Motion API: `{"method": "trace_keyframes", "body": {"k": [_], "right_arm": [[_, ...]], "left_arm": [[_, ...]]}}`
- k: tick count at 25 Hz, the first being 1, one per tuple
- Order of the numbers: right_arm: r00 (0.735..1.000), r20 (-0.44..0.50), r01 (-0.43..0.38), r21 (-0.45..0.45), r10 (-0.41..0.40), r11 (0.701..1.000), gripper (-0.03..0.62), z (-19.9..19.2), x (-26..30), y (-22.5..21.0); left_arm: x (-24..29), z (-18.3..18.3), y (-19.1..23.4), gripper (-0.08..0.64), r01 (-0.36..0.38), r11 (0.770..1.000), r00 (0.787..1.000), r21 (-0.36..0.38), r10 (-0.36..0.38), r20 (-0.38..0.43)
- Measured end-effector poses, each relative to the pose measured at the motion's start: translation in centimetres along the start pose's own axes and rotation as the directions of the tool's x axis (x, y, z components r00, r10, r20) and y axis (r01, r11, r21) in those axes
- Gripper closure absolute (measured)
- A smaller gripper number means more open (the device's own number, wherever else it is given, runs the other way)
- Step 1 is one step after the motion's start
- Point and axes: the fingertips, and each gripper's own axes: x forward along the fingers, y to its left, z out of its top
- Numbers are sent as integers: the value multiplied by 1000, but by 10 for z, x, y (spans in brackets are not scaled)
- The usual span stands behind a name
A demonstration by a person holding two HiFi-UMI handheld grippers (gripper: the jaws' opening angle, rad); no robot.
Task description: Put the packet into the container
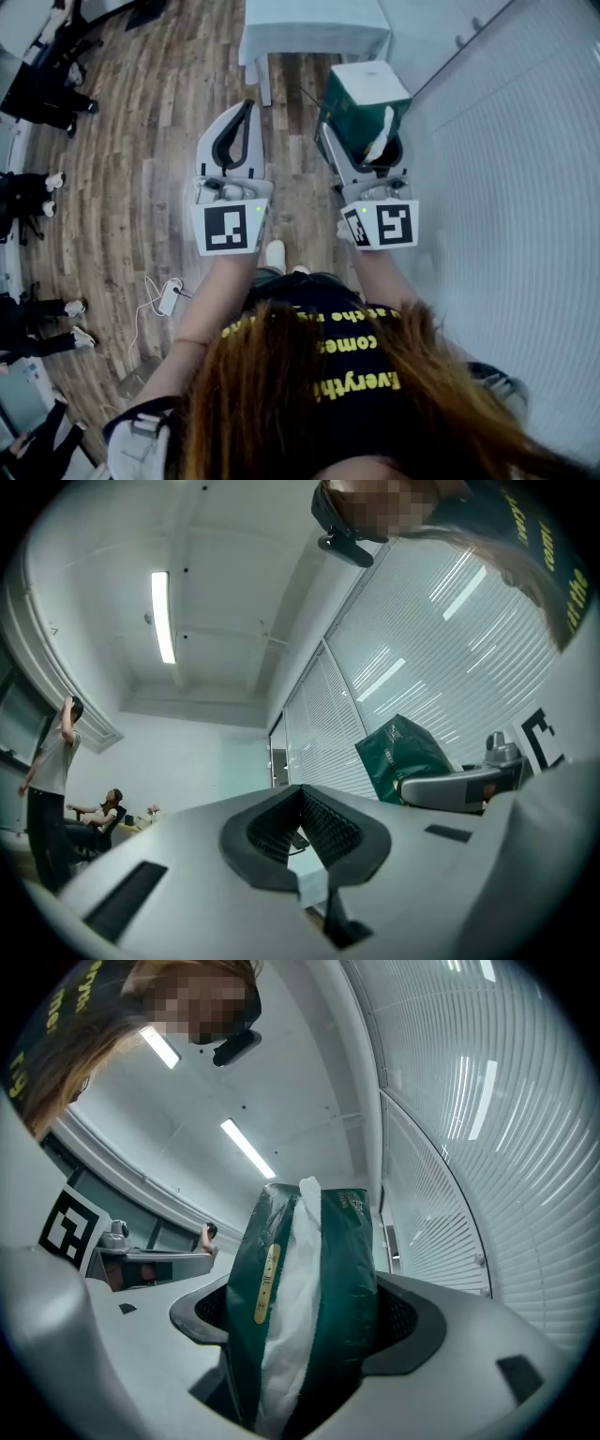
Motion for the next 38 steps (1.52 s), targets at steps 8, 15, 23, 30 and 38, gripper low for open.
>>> {"method": "trace_keyframes", "body": {"k": [8,15,23,30,38], "right_arm": [[1000,-10,23,-26,-23,999,215,-1,64,20],[999,-6,35,-31,-35,999,215,-4,82,27],[999,-14,43,-29,-44,999,215,-10,84,23],[998,-38,46,-19,-47,999,215,-23,86,13],[999,-28,16,0,-16,1000,215,-23,90,7]], "left_arm": [[33,-2,62,558,15,999,1000,-33,-14,13],[39,-5,83,558,20,999,1000,-33,-19,18],[43,-13,84,558,23,999,1000,-40,-22,9],[48,-23,81,558,17,999,1000,-48,-18,-9],[54,-23,76,558,-3,1000,1000,-29,3,-12]]}}
